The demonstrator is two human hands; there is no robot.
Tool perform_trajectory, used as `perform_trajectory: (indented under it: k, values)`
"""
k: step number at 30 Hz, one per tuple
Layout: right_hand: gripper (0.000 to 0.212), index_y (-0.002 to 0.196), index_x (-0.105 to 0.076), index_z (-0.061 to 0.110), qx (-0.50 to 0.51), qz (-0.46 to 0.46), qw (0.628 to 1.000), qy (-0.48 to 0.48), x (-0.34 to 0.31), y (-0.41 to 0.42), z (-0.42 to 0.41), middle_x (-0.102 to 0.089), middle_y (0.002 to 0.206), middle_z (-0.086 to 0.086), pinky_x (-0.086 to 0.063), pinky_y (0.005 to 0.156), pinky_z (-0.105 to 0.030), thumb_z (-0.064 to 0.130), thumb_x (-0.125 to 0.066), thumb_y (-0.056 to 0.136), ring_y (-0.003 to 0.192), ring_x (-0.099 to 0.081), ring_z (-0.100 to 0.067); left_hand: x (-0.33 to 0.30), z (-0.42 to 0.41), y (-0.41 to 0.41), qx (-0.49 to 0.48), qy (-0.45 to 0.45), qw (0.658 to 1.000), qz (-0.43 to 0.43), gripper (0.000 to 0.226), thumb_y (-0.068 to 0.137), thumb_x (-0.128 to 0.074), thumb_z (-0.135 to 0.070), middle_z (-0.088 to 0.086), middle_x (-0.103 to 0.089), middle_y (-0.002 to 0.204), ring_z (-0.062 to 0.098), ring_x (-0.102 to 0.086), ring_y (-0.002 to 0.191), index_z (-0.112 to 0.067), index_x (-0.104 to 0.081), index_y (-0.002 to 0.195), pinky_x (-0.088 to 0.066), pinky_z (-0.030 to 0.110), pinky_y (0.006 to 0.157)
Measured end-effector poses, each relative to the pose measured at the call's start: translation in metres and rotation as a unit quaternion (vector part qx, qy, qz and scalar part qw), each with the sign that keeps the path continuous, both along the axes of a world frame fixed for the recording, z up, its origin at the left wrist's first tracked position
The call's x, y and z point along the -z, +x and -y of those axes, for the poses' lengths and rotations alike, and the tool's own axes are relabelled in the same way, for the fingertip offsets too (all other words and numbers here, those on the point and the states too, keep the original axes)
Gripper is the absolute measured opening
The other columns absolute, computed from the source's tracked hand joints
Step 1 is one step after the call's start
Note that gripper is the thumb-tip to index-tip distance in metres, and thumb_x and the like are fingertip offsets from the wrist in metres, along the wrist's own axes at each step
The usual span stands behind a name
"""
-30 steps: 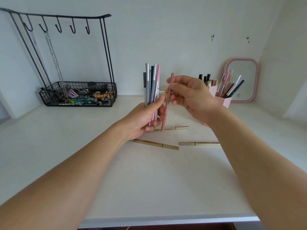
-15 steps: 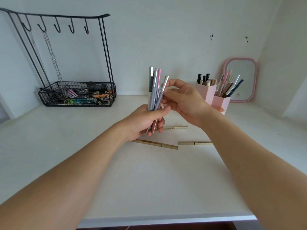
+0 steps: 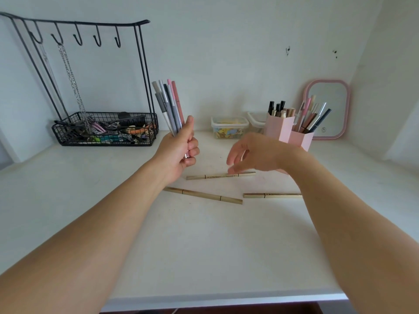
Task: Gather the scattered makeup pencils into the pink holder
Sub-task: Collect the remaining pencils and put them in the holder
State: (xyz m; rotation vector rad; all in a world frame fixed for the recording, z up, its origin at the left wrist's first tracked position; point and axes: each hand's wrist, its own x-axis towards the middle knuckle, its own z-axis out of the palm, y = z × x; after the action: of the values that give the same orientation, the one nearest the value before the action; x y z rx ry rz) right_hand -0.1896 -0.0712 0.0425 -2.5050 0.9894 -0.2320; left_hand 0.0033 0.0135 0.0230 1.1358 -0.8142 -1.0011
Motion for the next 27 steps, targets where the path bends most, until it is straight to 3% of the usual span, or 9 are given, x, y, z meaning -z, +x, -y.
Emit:
perform_trajectory:
  k: [5, 10, 12, 14, 16, 18, 27]
  values:
    - [0.005, 0.087, -0.075, 0.027, -0.013, -0.065, 0.998, -0.019, 0.005, 0.003, 0.000, -0.069, 0.085, 0.014, -0.042, 0.066, -0.019, 0.030, -0.077, 0.085, 0.075, -0.060, -0.002, 0.005, 0.002, -0.002, -0.020, 0.011, 0.999, 0.031, 0.046, 0.094, -0.054, -0.061, -0.004, -0.051, 0.057, 0.013, -0.058, 0.058, -0.023, -0.044, 0.070, -0.046, 0.023, 0.047]
    - [0.008, 0.090, -0.066, 0.023, 0.010, -0.088, 0.995, -0.036, 0.000, -0.001, -0.001, -0.058, 0.077, 0.016, -0.037, 0.060, -0.017, 0.024, -0.062, 0.097, 0.067, -0.052, 0.001, 0.004, 0.001, -0.003, -0.063, 0.025, 0.997, 0.026, 0.045, 0.093, -0.053, -0.064, 0.000, -0.063, 0.065, 0.017, -0.069, 0.065, -0.023, -0.048, 0.075, -0.045, 0.022, 0.041]
    - [0.014, 0.096, -0.063, 0.011, 0.042, -0.039, 0.998, -0.021, -0.002, -0.004, 0.000, -0.061, 0.074, 0.006, -0.042, 0.060, -0.020, 0.022, -0.055, 0.100, 0.062, -0.054, -0.006, 0.004, 0.001, -0.002, -0.076, 0.027, 0.997, 0.021, 0.047, 0.091, -0.054, -0.066, 0.000, -0.060, 0.062, 0.016, -0.062, 0.058, -0.023, -0.048, 0.074, -0.035, 0.019, 0.038]
    - [0.015, 0.097, -0.060, 0.003, 0.054, 0.089, 0.992, 0.068, -0.003, -0.001, -0.002, -0.063, 0.076, -0.006, -0.051, 0.060, -0.023, 0.016, -0.054, 0.101, 0.060, -0.060, -0.013, 0.005, 0.001, -0.002, -0.061, 0.020, 0.998, 0.020, 0.048, 0.091, -0.055, -0.066, -0.001, -0.052, 0.058, 0.014, -0.050, 0.052, -0.023, -0.045, 0.071, -0.026, 0.019, 0.036]
    - [0.009, 0.096, -0.059, 0.001, 0.020, 0.225, 0.960, 0.163, -0.005, 0.005, -0.009, -0.063, 0.076, -0.011, -0.056, 0.061, -0.026, 0.010, -0.058, 0.099, 0.064, -0.063, -0.018, 0.005, 0.001, -0.005, -0.023, 0.013, 0.999, 0.027, 0.048, 0.089, -0.060, -0.063, -0.002, -0.046, 0.057, 0.013, -0.043, 0.051, -0.023, -0.043, 0.070, -0.023, 0.020, 0.035]
    - [0.008, 0.094, -0.062, -0.001, -0.014, 0.302, 0.933, 0.196, -0.005, 0.013, -0.012, -0.064, 0.072, -0.011, -0.059, 0.065, -0.028, 0.008, -0.063, 0.096, 0.065, -0.064, -0.019, 0.005, 0.000, -0.011, 0.010, 0.016, 0.999, 0.043, 0.049, 0.084, -0.066, -0.062, -0.002, -0.045, 0.059, 0.012, -0.042, 0.051, -0.022, -0.042, 0.071, -0.023, 0.019, 0.036]
    - [0.004, 0.092, -0.070, -0.002, -0.015, 0.385, 0.907, 0.173, 0.004, 0.028, -0.019, -0.069, 0.077, -0.013, -0.058, 0.068, -0.026, 0.001, -0.068, 0.090, 0.066, -0.068, -0.016, 0.009, -0.002, -0.021, 0.078, 0.001, 0.993, 0.088, 0.046, 0.064, -0.079, -0.052, -0.006, -0.050, 0.057, 0.009, -0.041, 0.051, -0.015, -0.059, 0.082, -0.024, 0.016, 0.037]
